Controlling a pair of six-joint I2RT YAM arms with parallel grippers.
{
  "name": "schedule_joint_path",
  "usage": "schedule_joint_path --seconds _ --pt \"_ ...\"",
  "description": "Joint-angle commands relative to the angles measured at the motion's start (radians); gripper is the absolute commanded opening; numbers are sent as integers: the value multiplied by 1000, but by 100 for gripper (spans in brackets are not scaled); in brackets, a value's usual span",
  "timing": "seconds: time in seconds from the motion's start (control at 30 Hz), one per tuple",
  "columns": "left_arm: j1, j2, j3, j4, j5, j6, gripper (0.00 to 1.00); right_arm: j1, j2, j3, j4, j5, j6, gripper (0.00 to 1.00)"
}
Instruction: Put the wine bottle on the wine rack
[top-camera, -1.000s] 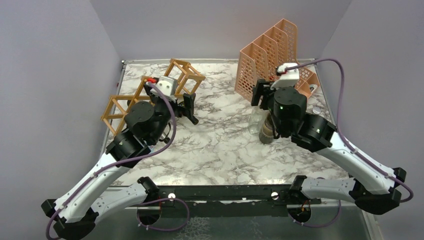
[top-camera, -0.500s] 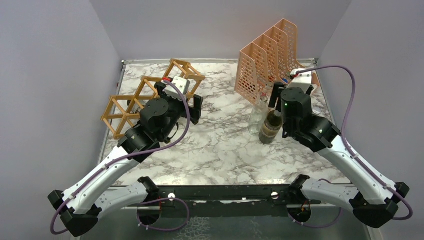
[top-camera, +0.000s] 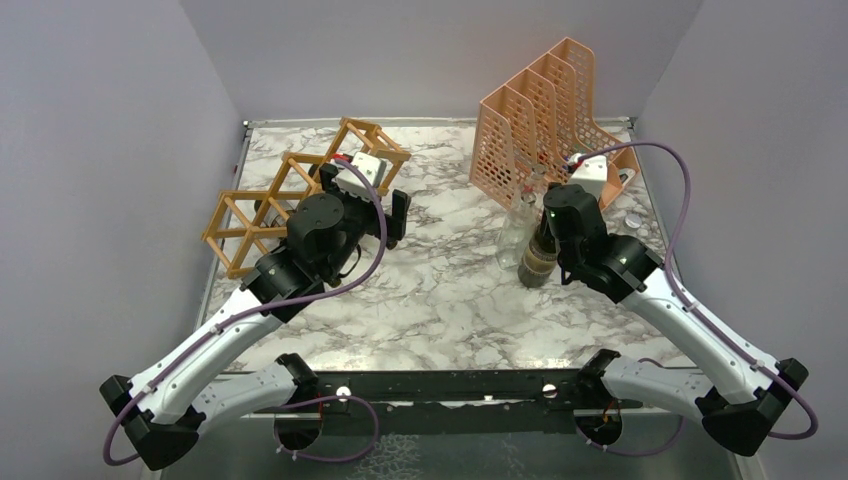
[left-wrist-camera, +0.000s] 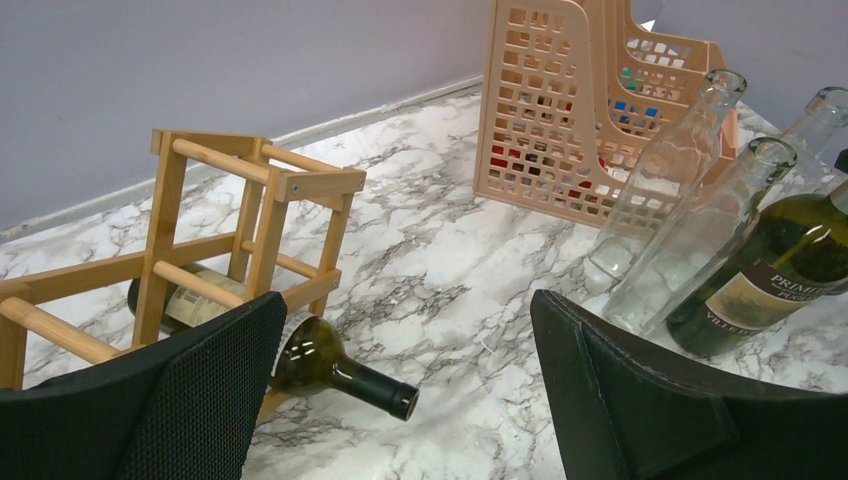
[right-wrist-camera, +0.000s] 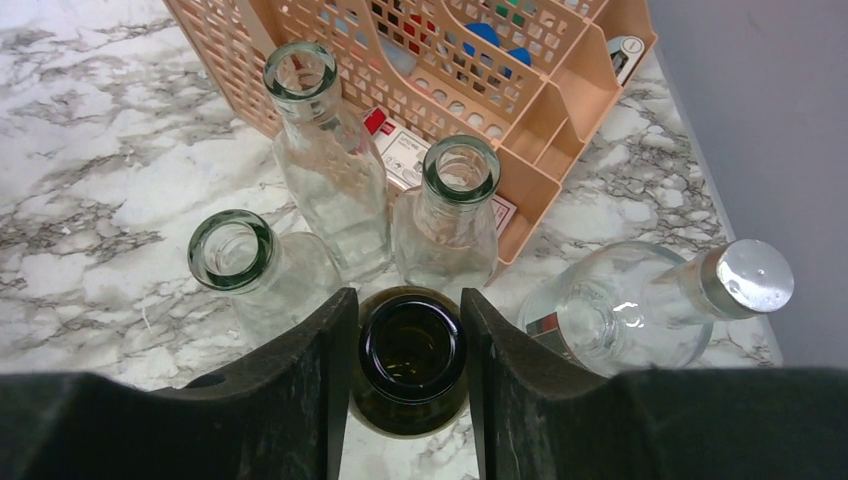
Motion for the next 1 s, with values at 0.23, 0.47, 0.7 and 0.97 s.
schedule_joint_path --seconds 0.23,0.47,0.7,0.97 --pt "-4 17 9 29 43 -24 99 -17 -46 -39 64 -38 -79 23" --pt "-4 31 -25 55 200 17 99 -17 -95 41 8 -164 -161 8" --pt "-4 105 -73 95 452 -7 99 -17 -128 136 -72 -402 -204 6" --pt "-4 96 -311 439 707 -122 98 -17 -151 110 26 -707 -214 4"
